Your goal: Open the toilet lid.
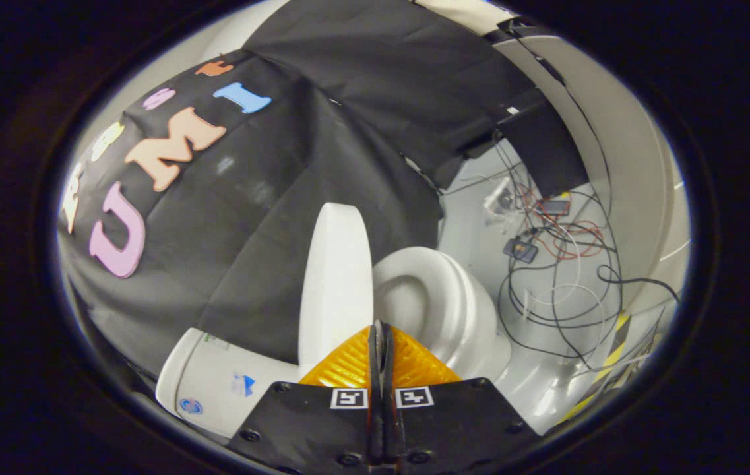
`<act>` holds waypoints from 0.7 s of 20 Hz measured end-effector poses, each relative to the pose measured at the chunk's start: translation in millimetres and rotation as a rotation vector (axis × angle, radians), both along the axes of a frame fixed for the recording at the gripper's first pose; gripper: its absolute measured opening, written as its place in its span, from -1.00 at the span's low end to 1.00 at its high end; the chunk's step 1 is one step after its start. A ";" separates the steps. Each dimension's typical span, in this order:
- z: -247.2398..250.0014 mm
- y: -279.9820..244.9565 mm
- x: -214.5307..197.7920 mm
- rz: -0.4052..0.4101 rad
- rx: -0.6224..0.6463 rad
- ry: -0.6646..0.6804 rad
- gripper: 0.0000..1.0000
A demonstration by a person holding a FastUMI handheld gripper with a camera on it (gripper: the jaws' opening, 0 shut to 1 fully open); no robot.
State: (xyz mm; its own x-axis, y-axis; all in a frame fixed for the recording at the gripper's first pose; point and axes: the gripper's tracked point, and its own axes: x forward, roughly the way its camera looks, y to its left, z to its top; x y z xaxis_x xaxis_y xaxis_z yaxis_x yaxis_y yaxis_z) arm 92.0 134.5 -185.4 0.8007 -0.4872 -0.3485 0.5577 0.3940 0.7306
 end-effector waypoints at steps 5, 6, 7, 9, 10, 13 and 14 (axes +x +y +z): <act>49.6 28.7 20.6 0.099 -0.155 -0.013 -0.97; 59.2 35.3 23.8 0.114 -0.184 -0.023 -0.98; 66.9 41.9 26.9 0.129 -0.211 -0.035 -0.98; 81.9 54.3 33.4 0.162 -0.267 -0.046 -0.95; 89.6 62.5 36.1 0.184 -0.302 -0.047 -0.92; 109.3 88.9 46.4 0.272 -0.417 -0.037 -0.86; 116.0 98.4 51.3 0.304 -0.457 -0.029 -0.85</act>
